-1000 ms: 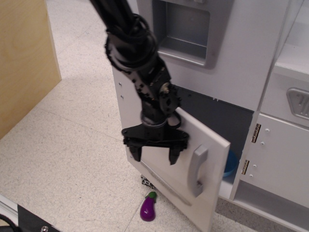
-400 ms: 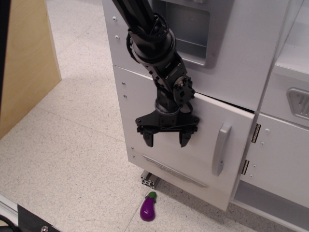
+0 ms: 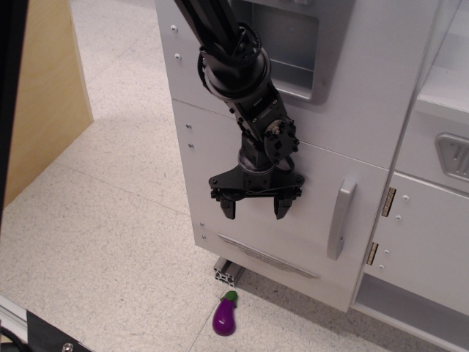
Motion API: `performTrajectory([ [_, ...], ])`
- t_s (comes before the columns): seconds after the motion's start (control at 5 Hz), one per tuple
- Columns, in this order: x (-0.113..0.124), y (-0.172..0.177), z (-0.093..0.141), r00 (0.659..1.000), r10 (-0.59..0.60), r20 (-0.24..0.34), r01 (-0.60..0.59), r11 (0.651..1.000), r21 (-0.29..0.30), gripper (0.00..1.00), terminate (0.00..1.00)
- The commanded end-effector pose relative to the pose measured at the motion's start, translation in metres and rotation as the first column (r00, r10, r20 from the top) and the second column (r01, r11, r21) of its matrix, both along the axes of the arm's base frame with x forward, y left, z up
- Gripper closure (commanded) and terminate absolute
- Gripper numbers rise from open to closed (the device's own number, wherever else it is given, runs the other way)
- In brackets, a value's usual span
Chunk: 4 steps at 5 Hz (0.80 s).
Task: Close low fridge
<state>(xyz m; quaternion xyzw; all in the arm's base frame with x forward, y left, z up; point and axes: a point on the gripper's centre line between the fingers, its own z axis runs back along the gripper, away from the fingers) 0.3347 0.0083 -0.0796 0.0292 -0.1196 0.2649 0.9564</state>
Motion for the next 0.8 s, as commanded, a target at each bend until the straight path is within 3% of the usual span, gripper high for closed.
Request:
performTrajectory([
  [0.0,-0.009,0.008,0.029,0.998,-0.043,0.043,0.044,0.999,-0.029,0.0,0.0],
  [0.2,-0.029,0.018,0.046,0.997,-0.072,0.011,0.072,0.996,-0.054,0.0,0.0],
  [0.4,-0.029,0.018,0.046,0.997,-0.072,0.011,0.072,0.996,-0.054,0.0,0.0],
  [0.6,-0.029,0.018,0.046,0.997,-0.072,0.011,0.072,0.996,-0.054,0.0,1.0],
])
